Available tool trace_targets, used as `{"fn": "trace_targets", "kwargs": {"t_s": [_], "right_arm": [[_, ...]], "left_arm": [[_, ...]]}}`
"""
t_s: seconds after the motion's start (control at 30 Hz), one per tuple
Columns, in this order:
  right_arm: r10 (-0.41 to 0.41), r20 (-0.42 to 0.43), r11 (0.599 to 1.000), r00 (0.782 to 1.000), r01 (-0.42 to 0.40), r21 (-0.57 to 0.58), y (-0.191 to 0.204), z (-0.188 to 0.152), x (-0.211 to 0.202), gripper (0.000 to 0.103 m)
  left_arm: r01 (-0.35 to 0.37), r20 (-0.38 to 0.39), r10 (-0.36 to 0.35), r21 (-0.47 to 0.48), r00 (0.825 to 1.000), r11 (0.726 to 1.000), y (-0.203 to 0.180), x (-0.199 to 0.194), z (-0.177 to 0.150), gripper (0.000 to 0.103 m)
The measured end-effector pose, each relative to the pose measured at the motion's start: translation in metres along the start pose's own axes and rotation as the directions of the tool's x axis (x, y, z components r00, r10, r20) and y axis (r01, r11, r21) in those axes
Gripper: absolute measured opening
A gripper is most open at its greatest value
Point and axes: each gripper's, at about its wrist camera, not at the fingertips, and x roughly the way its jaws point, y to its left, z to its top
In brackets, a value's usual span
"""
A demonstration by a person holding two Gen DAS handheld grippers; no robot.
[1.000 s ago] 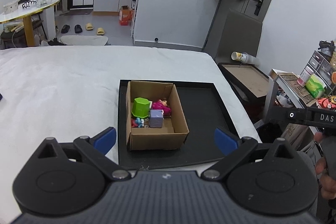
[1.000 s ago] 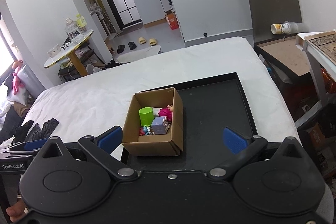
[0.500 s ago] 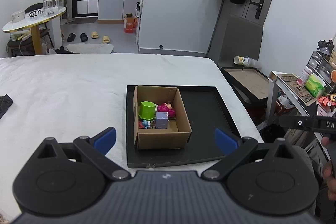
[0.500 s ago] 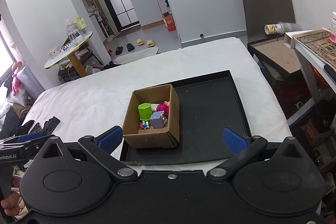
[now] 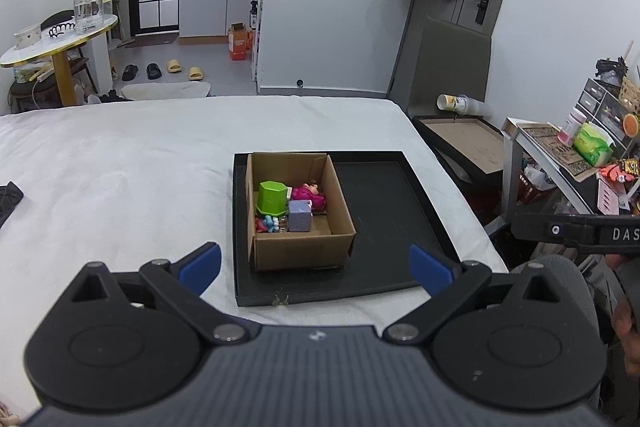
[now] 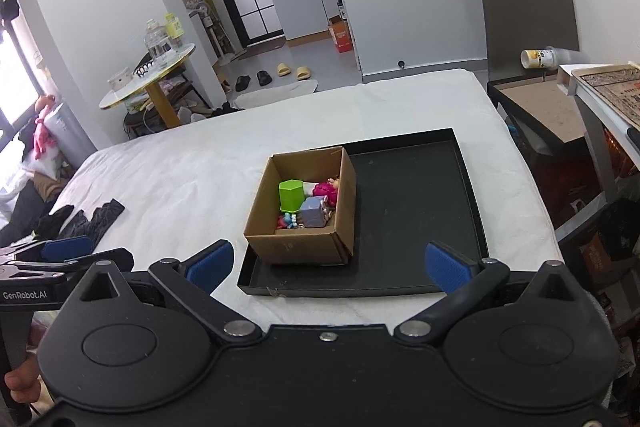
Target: Organize rigid objects
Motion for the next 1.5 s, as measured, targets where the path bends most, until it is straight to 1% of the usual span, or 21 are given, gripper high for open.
{"fn": "trace_targets", "kwargs": {"t_s": [0.9, 1.5], "right_arm": [[-0.005, -0.019, 1.000, 1.000, 0.005, -0.004, 0.0018, -0.0033, 0.0039, 0.103], [-0.007, -0.011, 1.000, 1.000, 0.007, -0.005, 0.0019, -0.0024, 0.0023, 0.103]], "left_arm": [[0.000, -0.011, 0.000, -0.008, 1.000, 1.000, 0.0034, 0.0033, -0.0006, 0.100], [-0.005, -0.008, 0.005, -0.006, 1.000, 1.000, 0.0038, 0.0030, -0.0013, 0.100]]}}
